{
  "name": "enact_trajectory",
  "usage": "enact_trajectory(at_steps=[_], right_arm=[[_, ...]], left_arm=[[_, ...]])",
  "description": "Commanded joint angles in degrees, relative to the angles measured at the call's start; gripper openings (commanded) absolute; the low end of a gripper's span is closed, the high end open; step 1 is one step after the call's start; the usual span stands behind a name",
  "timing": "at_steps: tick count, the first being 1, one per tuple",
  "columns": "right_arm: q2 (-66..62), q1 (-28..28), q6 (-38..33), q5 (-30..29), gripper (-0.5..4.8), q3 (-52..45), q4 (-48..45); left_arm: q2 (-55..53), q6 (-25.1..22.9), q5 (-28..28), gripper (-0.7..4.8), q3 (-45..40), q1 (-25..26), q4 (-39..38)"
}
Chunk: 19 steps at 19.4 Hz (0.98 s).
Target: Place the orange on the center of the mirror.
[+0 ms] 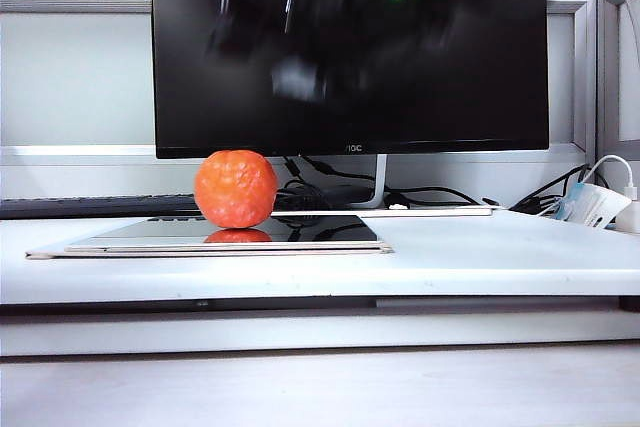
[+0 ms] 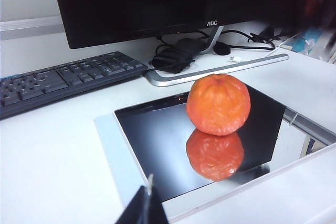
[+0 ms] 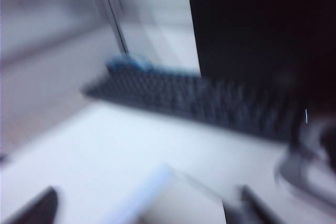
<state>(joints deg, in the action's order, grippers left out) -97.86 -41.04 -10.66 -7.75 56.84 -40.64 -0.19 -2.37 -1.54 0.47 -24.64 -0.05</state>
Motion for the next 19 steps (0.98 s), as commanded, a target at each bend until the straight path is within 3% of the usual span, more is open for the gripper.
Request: enact_trajectory(at_steps=[1,3,5,8,17,19], right_arm=[[8.37,-0.09,0.33,-1.99,-0.04,0.17,-1.33],[16.33,-0.15,0.68,-1.51,-0.05,0.17,2.60],[25.94,-1.31,3.76,0.85,-0.05,0.11,12.68],[44.13,-8.09,10.47,14.51,-0.05,-5.07,21.16],[80.24,-30.67,10.29,40.81,-0.05,-17.81,50.88],[85.22,-35.01,10.25,43.30,-0.05,-19.43,56.24]], left_arm=[[0.00,-0.22,0.28,-0.05,0.09,1.14,0.50],[0.00,-0.22,0.26,-0.05,0.09,5.38,0.50],[0.00,-0.22,0.26,-0.05,0.09,10.80,0.50],[0.00,-0.22,0.20,-0.05,0.07,17.42,0.50],[0.00,-0.22,0.20,-0.05,0.07,23.45,0.50],[0.00,-0.20,0.28,-0.05,0.09,23.80,0.50]])
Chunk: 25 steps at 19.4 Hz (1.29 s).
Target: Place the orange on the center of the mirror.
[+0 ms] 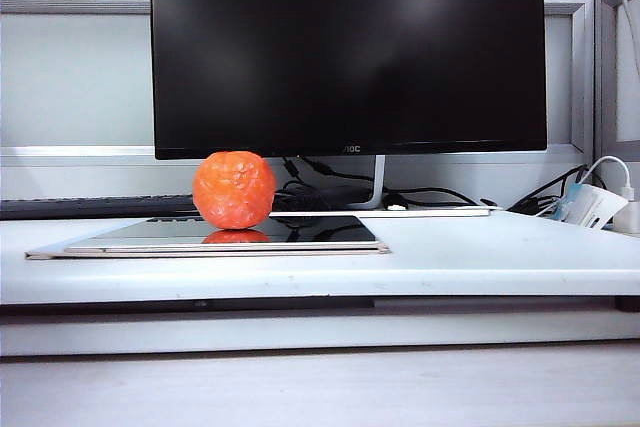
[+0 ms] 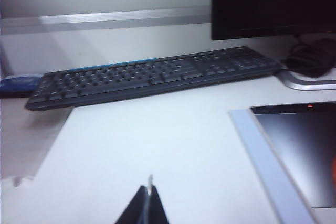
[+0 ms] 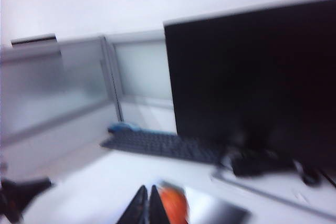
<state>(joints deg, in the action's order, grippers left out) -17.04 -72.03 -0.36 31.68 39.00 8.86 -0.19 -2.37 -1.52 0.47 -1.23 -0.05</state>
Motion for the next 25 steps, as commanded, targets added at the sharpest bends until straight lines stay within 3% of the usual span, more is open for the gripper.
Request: enact_trajectory(at_steps=[1,8,16,19,23,24,25], right_arm=[[6.51,-5.40,-0.04,4.96,-0.05,-2.47,8.46],[16.85,-8.44,-0.02,5.70,-0.05,-3.32,21.86],[16.81,-7.45,1.07,7.63,-0.05,-3.26,23.02],[16.81,5.33,-0.59,2.43,-0.05,-3.37,24.26],[16.81,33.48,-0.83,-6.27,-0.05,-10.78,16.44],[16.81,42.56,-0.98,-12.81,-0.05,-15.32,12.07],[16.81,46.95,-1.14,-17.73,-0.05,-17.59,10.01]], left_arm=[[0.00,-0.22,0.24,-0.05,0.09,0.39,0.50],[0.00,-0.22,0.22,-0.05,0.09,0.39,0.50],[-0.02,-0.22,0.24,-0.05,0.09,0.17,0.50],[-0.02,-0.22,0.22,-0.05,0.09,0.17,0.50],[-0.02,-0.20,0.26,-0.05,0.07,0.17,0.50],[-0.02,-0.20,0.22,-0.05,0.09,0.17,0.52],[0.00,-0.22,0.26,-0.05,0.09,0.17,0.50]])
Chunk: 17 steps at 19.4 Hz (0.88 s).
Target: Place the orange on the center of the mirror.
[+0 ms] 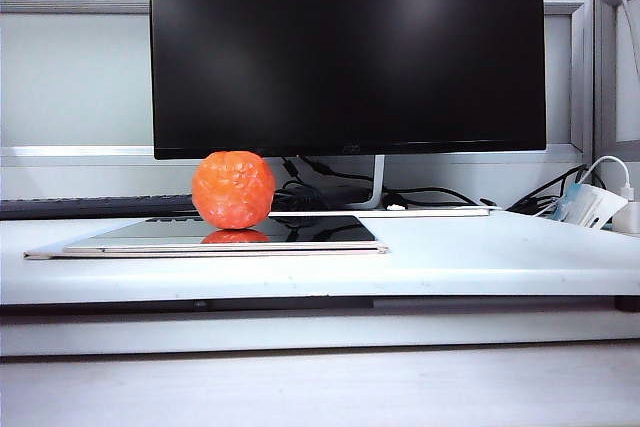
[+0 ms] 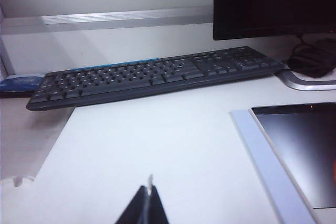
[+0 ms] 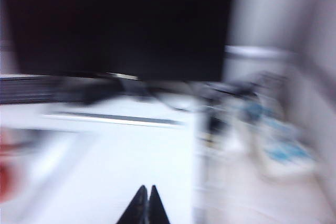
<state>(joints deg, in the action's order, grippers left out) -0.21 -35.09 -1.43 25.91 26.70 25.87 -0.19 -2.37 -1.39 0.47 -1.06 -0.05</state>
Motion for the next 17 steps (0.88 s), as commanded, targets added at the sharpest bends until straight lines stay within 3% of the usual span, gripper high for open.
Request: enact_trajectory(at_steps=[1,3,5,9,17], right_arm=[[0.00,18.97,-0.04,-26.08,-0.05,-10.29,-11.67],[0.02,27.91,-0.04,-41.53,-0.05,-16.15,-17.44],[0.02,31.82,-0.20,-44.52,-0.05,-19.87,-20.72],[0.04,32.48,-2.86,-38.95,-0.05,-24.65,-25.46],[0.04,32.41,-3.08,-34.38,-0.05,-26.47,-27.12]], left_arm=[[-0.02,-0.22,0.09,-0.05,0.09,0.00,0.50],[-0.02,-0.20,0.24,-0.05,0.09,0.02,0.52],[-0.02,-0.20,0.11,-0.05,0.09,-0.02,0.50],[-0.02,-0.22,0.11,-0.05,0.09,-0.02,0.50],[0.00,-0.22,0.11,-0.05,0.09,-0.02,0.50]])
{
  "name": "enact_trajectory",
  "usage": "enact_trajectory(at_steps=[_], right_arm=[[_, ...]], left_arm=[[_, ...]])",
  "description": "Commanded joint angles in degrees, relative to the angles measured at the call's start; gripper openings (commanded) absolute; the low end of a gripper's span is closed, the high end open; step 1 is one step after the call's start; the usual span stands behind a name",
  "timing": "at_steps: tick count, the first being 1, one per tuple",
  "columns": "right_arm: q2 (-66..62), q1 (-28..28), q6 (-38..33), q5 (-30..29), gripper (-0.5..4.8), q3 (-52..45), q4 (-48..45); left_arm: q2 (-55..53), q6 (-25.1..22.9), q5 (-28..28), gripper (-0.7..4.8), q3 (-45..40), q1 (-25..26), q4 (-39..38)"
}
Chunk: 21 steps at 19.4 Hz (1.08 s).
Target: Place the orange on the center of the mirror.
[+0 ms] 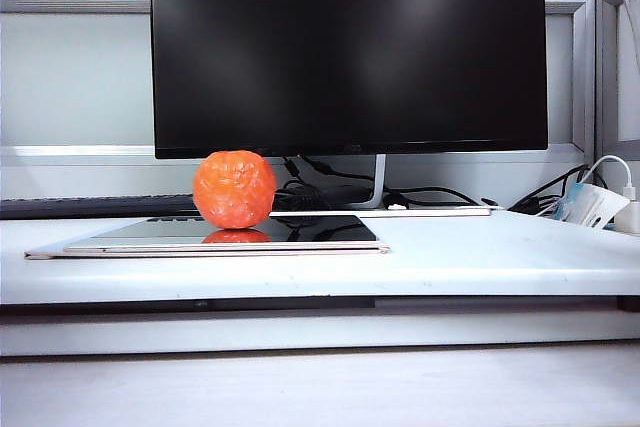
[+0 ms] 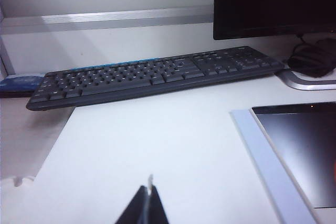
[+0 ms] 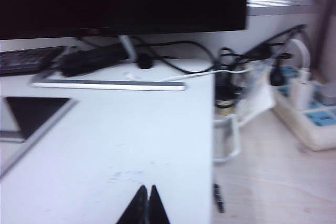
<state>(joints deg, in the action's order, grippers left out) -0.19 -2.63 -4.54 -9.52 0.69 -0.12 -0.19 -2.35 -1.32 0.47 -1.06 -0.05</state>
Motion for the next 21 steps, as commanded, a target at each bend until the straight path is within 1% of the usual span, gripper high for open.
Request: enact_trajectory(at_steps=[1,21], right_arm=[[0.02,-0.04,0.00,0.77,-0.05,-0.46,-1.14],[0.04,0.00,0.09,0.46,-0.05,-0.44,-1.62]], left_arm=[[0.00,-0.24,0.04,-0.05,0.09,-0.02,0.50],[-0.02,-0.24,0.04,-0.05,0.09,-0.02,0.50]])
